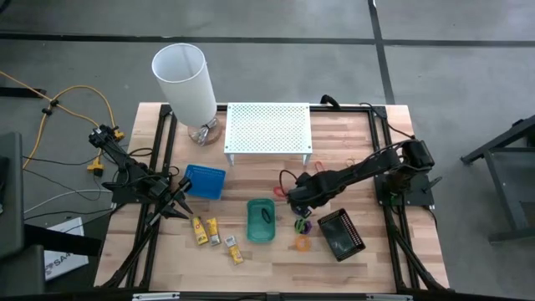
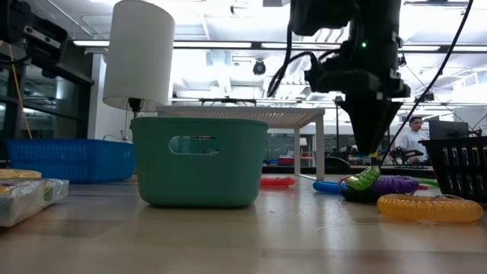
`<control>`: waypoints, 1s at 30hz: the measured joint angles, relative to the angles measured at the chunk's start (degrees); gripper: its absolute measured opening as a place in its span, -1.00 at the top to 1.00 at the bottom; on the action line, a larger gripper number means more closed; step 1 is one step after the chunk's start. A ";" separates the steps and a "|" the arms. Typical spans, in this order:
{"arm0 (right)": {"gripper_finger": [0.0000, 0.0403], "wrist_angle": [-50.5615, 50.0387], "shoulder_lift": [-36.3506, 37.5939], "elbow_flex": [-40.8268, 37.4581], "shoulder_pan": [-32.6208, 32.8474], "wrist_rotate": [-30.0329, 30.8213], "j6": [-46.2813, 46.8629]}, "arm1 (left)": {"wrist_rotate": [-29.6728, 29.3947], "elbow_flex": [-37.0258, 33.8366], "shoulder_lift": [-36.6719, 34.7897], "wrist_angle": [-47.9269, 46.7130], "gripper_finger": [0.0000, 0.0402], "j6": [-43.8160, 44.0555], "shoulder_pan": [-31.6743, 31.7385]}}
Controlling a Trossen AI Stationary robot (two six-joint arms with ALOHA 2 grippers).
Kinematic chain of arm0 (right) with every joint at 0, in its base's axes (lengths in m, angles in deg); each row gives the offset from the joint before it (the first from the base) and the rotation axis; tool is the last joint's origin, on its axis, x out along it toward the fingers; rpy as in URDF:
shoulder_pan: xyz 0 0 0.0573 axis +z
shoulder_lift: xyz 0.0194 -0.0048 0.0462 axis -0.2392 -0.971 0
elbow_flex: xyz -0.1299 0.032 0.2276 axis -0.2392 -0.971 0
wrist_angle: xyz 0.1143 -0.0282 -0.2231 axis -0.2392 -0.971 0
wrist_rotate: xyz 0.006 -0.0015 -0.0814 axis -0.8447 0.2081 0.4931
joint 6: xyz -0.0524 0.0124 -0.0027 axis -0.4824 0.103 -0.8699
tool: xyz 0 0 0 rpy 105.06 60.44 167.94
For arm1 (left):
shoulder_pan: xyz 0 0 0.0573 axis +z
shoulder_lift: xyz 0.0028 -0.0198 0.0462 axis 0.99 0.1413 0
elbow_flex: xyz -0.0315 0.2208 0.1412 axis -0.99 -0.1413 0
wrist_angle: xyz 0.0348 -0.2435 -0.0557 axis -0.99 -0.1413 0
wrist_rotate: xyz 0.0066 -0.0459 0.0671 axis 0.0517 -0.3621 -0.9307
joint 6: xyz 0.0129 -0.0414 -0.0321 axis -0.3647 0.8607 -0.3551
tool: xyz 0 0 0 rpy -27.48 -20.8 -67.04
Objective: Pick & Place Office Desk Supplies
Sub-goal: Put the blue rubber band into the green bin
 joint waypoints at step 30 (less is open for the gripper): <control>0.55 12.60 -0.02 -8.52 -1.14 -3.02 3.88 | 0.00 0.00 0.00 0.00 0.61 0.00 0.01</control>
